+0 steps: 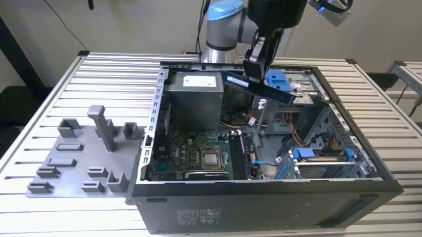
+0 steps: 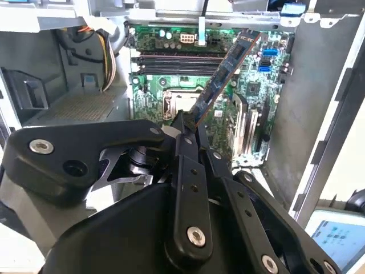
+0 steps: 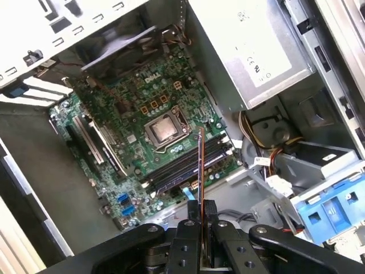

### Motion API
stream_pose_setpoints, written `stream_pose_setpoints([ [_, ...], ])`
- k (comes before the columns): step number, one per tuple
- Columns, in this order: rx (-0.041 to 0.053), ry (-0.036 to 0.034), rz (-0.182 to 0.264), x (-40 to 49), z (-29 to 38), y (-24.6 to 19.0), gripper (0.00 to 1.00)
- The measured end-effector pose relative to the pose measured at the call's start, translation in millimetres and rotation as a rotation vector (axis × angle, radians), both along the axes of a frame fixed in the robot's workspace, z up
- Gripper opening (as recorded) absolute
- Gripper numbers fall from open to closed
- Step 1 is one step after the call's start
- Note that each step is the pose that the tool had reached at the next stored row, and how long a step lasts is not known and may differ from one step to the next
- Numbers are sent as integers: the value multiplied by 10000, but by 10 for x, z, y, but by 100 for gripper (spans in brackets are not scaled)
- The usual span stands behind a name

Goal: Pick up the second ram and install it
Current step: 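Insert the second ram into the second slot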

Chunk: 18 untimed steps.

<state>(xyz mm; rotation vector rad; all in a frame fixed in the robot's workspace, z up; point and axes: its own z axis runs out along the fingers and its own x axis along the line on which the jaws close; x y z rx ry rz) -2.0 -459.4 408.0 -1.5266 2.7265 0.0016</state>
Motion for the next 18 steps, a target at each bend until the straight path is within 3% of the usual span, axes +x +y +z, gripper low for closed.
stream_pose_setpoints([
  [18,0,0,-2080,2,-3,0,14],
])
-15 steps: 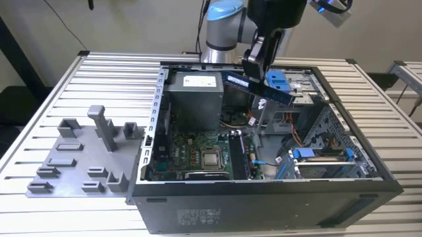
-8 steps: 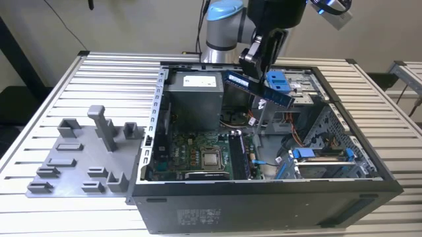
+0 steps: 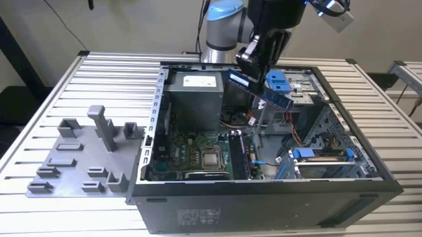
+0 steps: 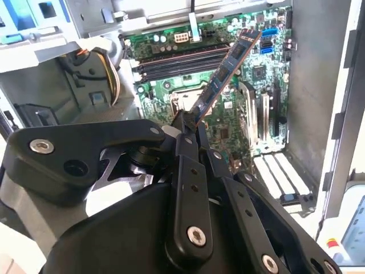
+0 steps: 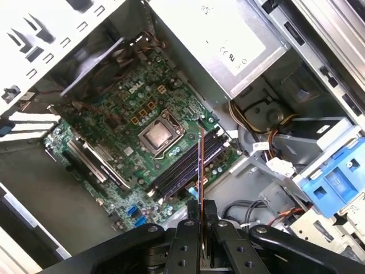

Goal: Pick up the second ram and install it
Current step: 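Insert the second ram into the second slot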

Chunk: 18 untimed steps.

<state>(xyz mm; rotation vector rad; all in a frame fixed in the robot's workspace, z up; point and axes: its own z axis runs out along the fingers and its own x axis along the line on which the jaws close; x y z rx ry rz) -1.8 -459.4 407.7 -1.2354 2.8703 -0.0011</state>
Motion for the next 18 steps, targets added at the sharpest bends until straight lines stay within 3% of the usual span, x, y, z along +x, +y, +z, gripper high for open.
stream_pose_setpoints([
  [18,-1,-3,-2037,3,-9,0,14],
])
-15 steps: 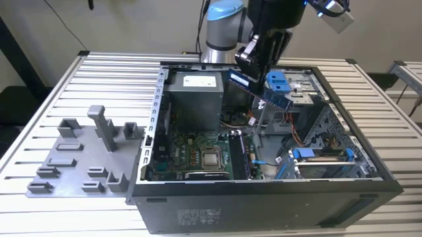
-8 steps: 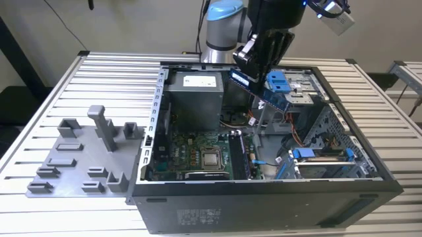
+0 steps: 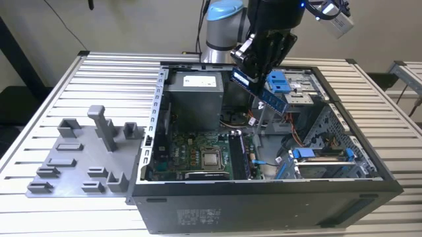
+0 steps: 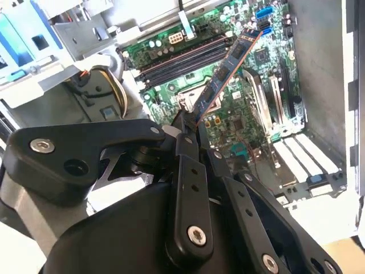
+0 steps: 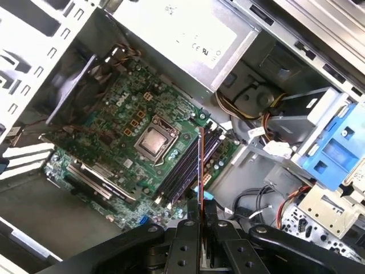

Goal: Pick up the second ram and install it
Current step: 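Insert the second ram into the second slot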

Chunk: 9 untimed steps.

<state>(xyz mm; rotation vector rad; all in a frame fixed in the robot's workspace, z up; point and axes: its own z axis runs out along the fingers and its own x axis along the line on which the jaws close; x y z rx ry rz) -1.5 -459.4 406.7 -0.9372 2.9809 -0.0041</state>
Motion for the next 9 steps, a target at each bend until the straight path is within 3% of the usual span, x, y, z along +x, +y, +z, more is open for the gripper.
stream_pose_setpoints([
  [9,1,-6,-744,3,-9,0,14],
])
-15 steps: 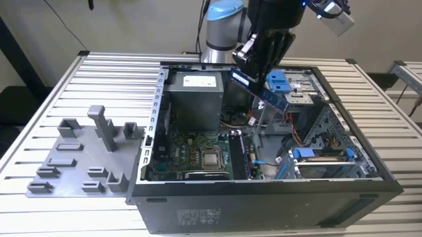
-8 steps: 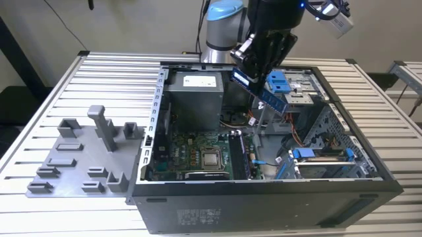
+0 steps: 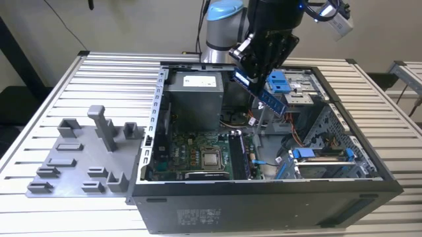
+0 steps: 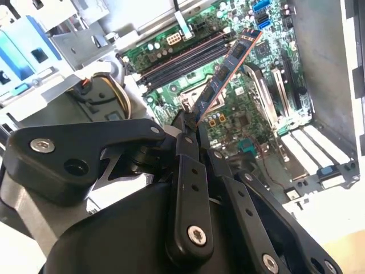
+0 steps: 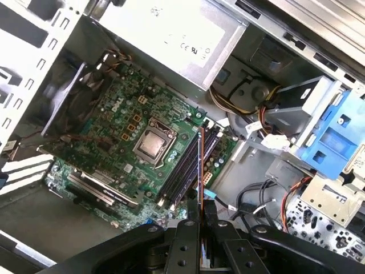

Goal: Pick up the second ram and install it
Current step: 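Insert the second ram into the second slot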

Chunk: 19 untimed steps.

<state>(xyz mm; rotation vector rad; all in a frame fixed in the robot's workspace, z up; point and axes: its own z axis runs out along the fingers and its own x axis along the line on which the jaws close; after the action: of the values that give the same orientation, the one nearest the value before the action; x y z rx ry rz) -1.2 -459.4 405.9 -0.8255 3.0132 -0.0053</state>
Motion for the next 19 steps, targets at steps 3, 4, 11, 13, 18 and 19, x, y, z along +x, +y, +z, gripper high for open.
stream_pose_setpoints([
  [3,-1,-9,-188,1,-3,0,14],
  [4,-1,-10,-243,1,-4,0,14],
  [11,-1,-14,-691,5,-12,0,14],
  [13,1,-16,-848,6,-16,0,14],
  [18,-1,-17,-1300,7,-24,0,14],
  [19,0,-16,-1400,8,-25,0,14],
])
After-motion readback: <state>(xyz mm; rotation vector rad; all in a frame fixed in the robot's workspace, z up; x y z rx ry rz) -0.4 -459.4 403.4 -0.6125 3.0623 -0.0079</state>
